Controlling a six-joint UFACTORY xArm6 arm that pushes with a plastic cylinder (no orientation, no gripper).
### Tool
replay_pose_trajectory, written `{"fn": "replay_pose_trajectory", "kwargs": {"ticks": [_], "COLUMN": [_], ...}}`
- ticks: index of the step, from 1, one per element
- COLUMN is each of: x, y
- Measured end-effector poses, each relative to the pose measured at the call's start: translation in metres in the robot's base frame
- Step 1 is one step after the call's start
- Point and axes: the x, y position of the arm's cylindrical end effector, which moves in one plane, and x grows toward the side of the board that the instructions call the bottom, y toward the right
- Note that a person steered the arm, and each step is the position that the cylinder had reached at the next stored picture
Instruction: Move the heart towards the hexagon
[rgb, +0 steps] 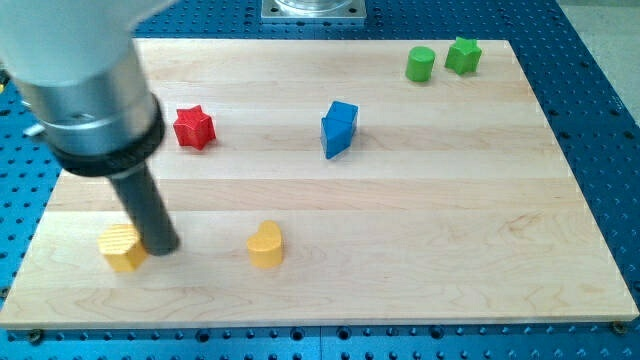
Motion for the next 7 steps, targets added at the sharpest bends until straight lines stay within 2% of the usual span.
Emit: {"fn": "replay_pose_trajectory", "kwargs": {"ticks": [1, 2, 3, 4, 5, 7], "x": [-0.011, -0.071, -0.043, -0.009, 0.022, -0.019], "y": [0.010, 0.078, 0.199, 0.237, 0.185, 0.054]}}
